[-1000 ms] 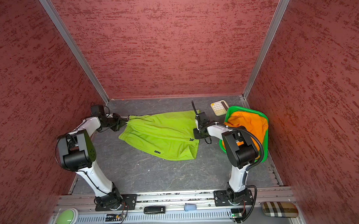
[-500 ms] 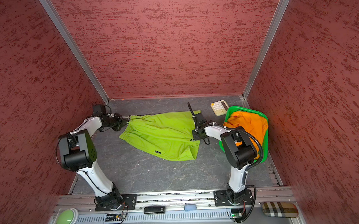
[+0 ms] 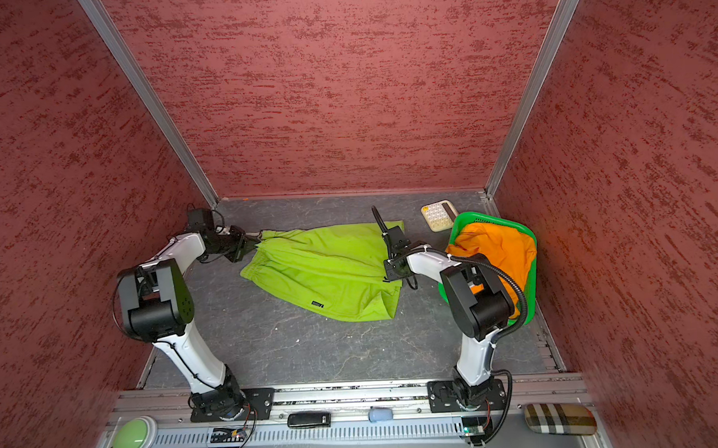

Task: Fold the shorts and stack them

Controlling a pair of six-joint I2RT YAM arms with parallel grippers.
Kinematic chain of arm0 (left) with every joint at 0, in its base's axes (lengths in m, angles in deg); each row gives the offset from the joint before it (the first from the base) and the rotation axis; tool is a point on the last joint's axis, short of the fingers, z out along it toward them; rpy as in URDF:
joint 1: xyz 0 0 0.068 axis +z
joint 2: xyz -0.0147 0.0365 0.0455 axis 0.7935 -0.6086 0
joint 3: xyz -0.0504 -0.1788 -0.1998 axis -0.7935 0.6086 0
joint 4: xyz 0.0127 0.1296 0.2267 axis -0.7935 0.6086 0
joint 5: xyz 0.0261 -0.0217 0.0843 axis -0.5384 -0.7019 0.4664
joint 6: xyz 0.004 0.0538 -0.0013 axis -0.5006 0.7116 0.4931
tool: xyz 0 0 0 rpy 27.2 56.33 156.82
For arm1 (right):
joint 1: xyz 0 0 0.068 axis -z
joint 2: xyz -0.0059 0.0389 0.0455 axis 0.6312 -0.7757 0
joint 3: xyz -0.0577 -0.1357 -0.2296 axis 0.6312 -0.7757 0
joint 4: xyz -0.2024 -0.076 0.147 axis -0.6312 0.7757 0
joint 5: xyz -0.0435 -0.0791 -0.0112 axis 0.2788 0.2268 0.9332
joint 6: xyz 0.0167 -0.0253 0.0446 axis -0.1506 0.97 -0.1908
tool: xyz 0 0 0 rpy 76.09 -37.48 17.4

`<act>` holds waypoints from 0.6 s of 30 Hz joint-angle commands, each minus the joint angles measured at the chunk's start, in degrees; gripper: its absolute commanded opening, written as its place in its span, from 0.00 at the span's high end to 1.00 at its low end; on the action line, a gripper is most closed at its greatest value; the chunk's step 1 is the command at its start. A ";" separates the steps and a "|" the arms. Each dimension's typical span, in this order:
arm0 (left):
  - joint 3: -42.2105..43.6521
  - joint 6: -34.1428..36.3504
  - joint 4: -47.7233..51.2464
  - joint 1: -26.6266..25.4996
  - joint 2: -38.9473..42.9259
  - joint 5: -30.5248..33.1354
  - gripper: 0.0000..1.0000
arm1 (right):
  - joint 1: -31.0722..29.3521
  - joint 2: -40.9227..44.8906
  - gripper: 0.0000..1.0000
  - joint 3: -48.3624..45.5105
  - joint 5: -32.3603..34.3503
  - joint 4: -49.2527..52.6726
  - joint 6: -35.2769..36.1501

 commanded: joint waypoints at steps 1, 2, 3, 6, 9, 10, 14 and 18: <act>-1.27 0.56 -0.22 -0.14 1.05 -0.02 1.00 | -0.11 4.31 1.00 3.09 2.46 1.52 -0.47; -1.43 0.46 -0.18 -0.08 1.03 -0.04 1.00 | -0.11 4.89 1.00 3.82 2.37 1.79 -0.46; -1.62 0.40 -0.14 -0.06 1.05 -0.10 1.00 | -0.11 5.42 1.00 4.86 2.19 2.22 -0.42; -3.31 0.45 0.56 0.45 0.94 -0.19 1.00 | -0.05 6.74 1.00 7.94 2.18 3.48 -0.18; -5.51 -0.56 0.92 1.44 1.09 -0.37 1.00 | 0.10 7.59 1.00 12.10 2.52 4.72 0.32; -6.56 -1.18 0.87 1.68 1.05 -0.45 1.00 | 0.40 7.90 1.00 13.76 2.42 4.96 0.36; -12.77 -4.14 0.92 2.31 0.78 -1.07 1.00 | 3.15 8.86 1.00 22.70 0.35 6.15 -0.36; -23.99 -6.25 3.48 2.64 -0.72 -1.14 1.00 | 7.37 7.96 1.00 32.45 -4.63 8.41 -0.78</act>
